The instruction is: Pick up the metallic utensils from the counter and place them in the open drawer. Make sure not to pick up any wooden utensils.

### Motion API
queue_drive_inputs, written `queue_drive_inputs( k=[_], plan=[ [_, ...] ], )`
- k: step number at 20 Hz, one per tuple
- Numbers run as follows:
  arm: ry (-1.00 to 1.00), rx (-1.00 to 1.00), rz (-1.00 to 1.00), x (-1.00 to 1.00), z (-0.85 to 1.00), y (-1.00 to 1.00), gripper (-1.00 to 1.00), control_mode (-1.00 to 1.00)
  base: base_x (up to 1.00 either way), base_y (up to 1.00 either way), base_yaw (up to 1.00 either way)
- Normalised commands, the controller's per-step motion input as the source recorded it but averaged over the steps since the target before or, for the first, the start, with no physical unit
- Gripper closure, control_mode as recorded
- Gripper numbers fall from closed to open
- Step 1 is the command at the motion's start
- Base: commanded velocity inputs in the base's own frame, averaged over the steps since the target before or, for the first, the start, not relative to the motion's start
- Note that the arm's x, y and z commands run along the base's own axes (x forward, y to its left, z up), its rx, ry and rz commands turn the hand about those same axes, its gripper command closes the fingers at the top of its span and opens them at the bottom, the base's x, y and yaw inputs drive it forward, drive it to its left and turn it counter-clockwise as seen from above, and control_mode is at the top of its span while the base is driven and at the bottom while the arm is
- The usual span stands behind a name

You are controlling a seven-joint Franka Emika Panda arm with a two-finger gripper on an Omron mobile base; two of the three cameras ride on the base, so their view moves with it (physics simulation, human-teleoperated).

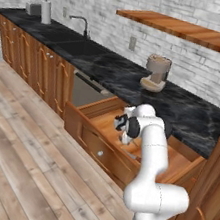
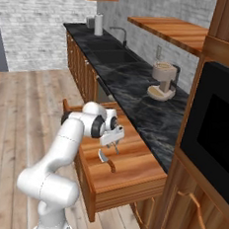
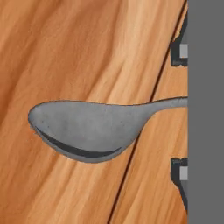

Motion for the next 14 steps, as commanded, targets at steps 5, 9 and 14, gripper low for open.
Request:
queue_drive_inputs(
  k=[5,9,14],
  plan=[
    [-0.14,-0.01,0.0,-0.27,0.71,0.16,-1.0,-1.0,0.0,0.0,0.0],
    [-0.01,-0.01,0.0,-0.25,0.61,0.48,-1.0,-1.0,0.0,0.0,0.0],
    [-0.01,0.0,0.0,-0.43,0.7,0.25,-1.0,-1.0,0.0,0.0,0.0]
  ],
)
